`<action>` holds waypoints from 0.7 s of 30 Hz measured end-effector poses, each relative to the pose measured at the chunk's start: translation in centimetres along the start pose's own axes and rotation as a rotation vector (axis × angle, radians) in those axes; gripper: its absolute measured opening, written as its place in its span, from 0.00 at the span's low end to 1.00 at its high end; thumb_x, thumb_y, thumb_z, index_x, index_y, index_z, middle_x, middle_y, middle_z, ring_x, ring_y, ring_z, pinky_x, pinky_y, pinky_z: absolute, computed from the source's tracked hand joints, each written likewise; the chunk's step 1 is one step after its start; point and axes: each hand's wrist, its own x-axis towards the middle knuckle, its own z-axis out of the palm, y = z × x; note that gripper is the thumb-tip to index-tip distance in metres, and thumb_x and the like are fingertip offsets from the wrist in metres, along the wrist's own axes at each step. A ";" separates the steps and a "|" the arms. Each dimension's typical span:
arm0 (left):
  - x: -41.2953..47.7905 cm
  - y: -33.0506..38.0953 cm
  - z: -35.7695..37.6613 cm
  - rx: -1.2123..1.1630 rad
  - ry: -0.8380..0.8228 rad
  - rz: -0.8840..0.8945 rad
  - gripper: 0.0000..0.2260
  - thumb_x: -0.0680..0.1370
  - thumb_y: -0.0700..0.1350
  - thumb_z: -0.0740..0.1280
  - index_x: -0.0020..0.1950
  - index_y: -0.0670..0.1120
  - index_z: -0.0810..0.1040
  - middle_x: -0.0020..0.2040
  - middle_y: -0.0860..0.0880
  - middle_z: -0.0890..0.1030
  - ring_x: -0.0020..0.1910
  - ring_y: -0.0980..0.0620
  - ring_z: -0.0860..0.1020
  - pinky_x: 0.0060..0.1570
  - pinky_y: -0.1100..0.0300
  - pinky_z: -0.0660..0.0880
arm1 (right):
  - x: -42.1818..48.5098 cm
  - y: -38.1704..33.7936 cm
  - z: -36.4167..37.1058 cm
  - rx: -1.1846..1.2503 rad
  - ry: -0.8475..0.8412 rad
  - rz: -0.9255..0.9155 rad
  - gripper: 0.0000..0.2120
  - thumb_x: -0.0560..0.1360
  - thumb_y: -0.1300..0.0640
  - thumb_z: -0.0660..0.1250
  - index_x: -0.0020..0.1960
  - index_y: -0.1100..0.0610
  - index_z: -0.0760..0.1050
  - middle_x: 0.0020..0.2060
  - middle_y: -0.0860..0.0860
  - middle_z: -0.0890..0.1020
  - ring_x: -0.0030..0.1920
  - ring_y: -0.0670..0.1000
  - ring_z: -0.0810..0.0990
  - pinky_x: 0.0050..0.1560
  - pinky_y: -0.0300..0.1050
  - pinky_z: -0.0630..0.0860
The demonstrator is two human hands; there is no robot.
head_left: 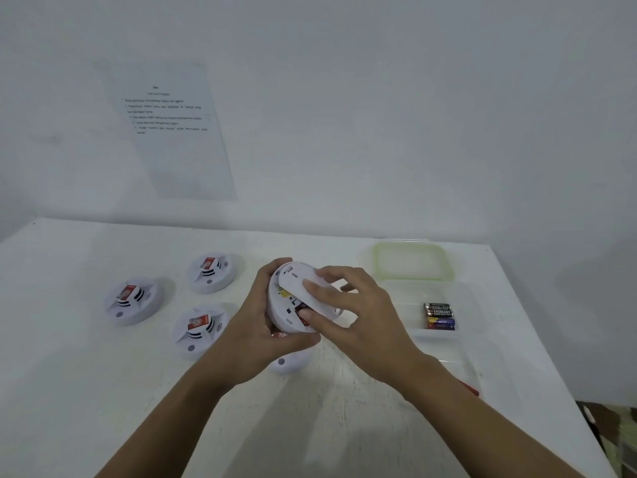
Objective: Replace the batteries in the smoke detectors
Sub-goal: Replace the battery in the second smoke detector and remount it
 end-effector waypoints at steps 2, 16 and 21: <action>0.4 -0.2 -0.1 0.033 0.010 0.010 0.39 0.70 0.34 0.77 0.75 0.51 0.61 0.67 0.57 0.76 0.67 0.54 0.76 0.60 0.60 0.79 | 0.3 -0.3 0.0 0.047 -0.032 0.014 0.18 0.75 0.40 0.70 0.62 0.45 0.82 0.64 0.40 0.75 0.64 0.43 0.73 0.61 0.40 0.73; 1.3 -0.1 -0.5 0.012 -0.009 0.016 0.41 0.69 0.37 0.79 0.75 0.51 0.61 0.69 0.50 0.74 0.67 0.45 0.76 0.62 0.46 0.79 | 2.0 -1.3 -0.6 0.128 0.037 0.085 0.14 0.69 0.47 0.80 0.54 0.46 0.86 0.51 0.41 0.81 0.58 0.43 0.78 0.56 0.35 0.74; 1.6 -0.2 -0.2 0.001 -0.012 0.032 0.41 0.69 0.34 0.79 0.75 0.51 0.60 0.69 0.52 0.74 0.67 0.49 0.76 0.60 0.56 0.80 | 2.3 -1.4 -1.4 0.159 0.100 0.118 0.22 0.63 0.47 0.83 0.55 0.51 0.85 0.45 0.40 0.82 0.47 0.45 0.78 0.47 0.31 0.73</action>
